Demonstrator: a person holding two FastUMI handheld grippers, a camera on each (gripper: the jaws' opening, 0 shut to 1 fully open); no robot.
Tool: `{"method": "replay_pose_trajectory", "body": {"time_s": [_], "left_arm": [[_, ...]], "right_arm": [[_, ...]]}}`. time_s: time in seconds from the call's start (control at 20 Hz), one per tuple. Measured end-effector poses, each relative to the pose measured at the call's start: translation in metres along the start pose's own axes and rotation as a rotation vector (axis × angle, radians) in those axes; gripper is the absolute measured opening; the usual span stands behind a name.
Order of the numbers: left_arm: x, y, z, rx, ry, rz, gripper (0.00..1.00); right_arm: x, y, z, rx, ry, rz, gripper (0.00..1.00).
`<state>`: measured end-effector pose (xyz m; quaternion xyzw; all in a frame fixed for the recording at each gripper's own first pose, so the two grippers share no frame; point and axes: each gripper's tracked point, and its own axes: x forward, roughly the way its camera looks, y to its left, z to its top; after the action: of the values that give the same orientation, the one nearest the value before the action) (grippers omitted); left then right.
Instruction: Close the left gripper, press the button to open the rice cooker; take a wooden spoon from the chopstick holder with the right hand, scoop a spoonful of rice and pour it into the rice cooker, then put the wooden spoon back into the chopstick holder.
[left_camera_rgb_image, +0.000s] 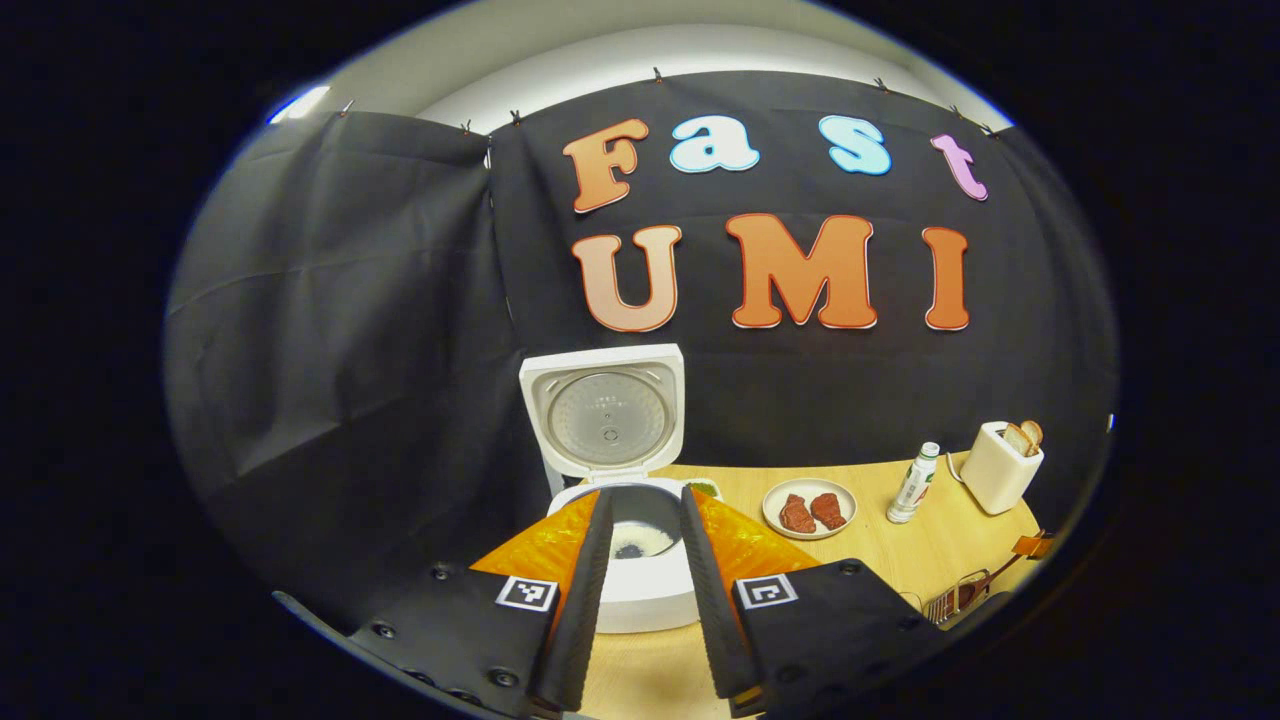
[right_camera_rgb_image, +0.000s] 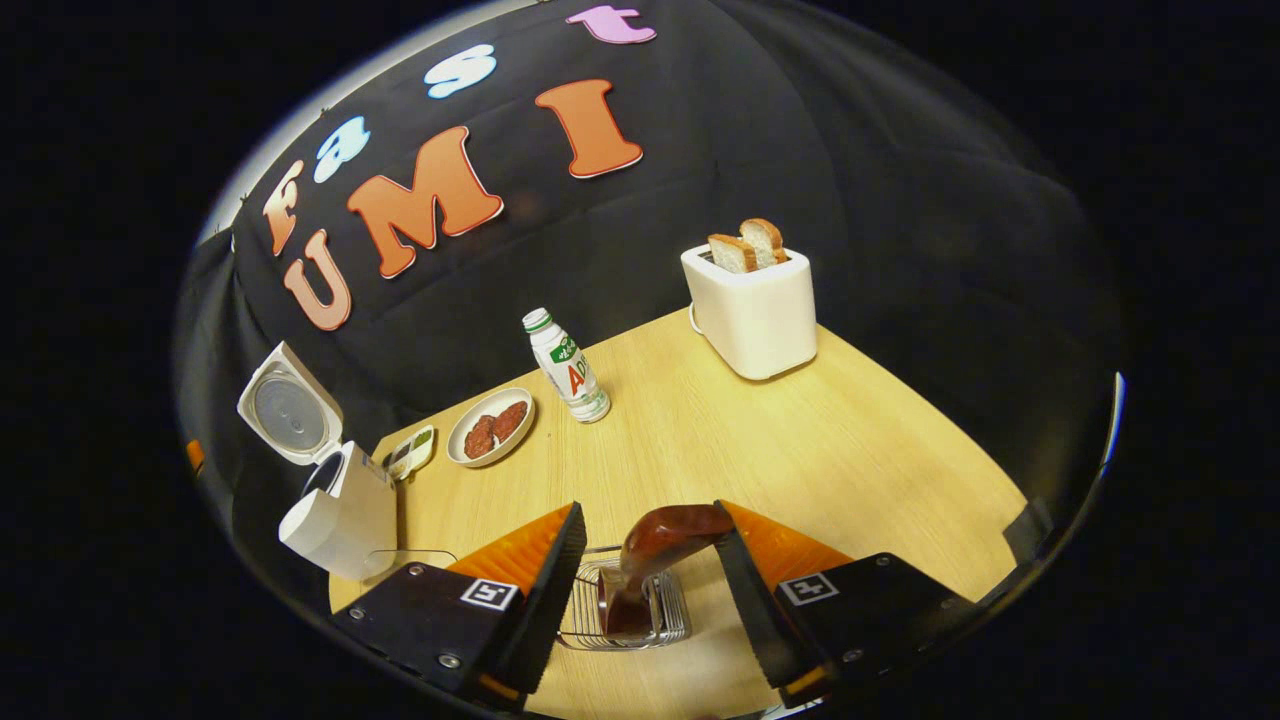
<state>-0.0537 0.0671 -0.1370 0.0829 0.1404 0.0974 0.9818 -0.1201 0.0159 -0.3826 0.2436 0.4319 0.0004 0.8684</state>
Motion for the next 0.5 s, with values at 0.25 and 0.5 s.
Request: {"method": "replay_pose_trajectory", "body": {"time_s": [0.25,0.5], "left_arm": [[-0.005,0.011,-0.001,0.002,0.009,0.025,0.51],[-0.001,0.006,0.002,0.042,0.004,0.006,0.51]], "right_arm": [[0.009,0.007,-0.012,0.043,-0.019,0.022,0.53],[0.017,-0.001,-0.017,0.147,-0.049,-0.033,0.18]]}}
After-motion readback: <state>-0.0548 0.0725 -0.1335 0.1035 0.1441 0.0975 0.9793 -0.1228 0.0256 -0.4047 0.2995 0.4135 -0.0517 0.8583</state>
